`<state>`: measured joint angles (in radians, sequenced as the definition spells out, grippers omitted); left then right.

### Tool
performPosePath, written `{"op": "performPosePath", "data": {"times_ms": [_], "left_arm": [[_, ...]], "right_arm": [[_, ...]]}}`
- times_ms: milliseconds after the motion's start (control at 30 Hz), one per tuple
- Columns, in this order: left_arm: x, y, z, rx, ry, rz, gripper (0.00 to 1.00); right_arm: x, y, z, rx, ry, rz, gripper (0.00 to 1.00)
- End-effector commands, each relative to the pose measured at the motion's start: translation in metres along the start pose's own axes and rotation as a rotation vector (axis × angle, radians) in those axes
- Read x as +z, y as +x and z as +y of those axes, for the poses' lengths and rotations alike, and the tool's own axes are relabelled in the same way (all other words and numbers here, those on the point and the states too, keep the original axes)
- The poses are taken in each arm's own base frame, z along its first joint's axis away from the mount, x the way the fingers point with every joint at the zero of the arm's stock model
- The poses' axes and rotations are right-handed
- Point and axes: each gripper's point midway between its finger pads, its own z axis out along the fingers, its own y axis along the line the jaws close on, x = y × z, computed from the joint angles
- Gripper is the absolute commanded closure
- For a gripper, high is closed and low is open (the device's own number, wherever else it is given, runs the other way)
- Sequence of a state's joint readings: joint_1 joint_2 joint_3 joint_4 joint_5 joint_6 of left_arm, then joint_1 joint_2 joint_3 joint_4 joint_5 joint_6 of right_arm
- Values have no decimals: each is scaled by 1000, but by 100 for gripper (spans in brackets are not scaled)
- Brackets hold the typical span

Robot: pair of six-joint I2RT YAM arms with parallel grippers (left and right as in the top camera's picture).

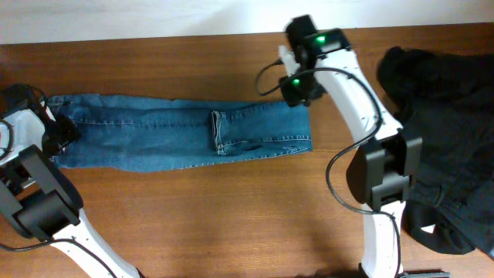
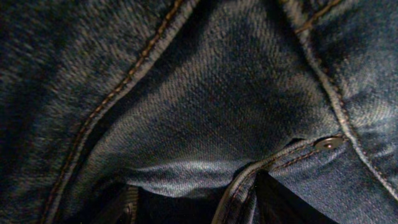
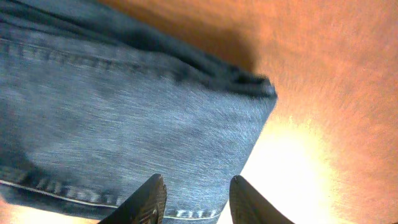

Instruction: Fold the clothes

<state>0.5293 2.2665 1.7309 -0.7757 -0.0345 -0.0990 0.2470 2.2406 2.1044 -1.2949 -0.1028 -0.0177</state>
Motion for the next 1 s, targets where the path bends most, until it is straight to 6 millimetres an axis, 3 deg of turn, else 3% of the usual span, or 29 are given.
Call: {"op": "performPosePath", "data": {"times_ms": [0, 167, 333, 400, 533, 633, 700, 800, 967], "left_arm": [[30, 32, -20, 21, 53, 107, 40], [30, 32, -20, 21, 53, 107, 40], [30, 32, -20, 21, 53, 107, 40], [30, 32, -20, 21, 53, 107, 40], [30, 32, -20, 21, 53, 106, 40], [30, 32, -20, 21, 53, 106, 40], [30, 32, -20, 21, 53, 106, 40], [31, 31, -20, 21, 53, 106, 40], [30, 32, -20, 21, 53, 106, 40]], "right_arm": [[27, 30, 26, 46, -170, 93, 61], [75, 65, 40, 28, -195, 182, 61], [87, 65, 31, 30, -167, 161, 58], [80, 58, 25, 38, -156, 142, 56], [40, 38, 23, 39, -156, 110, 56], [4, 20, 35, -11, -160, 60, 55], [-9, 14, 47, -35, -181, 36, 55], [-10, 14, 75, -78, -245, 32, 61], [14, 30, 112, -157, -258, 87, 76]]}}
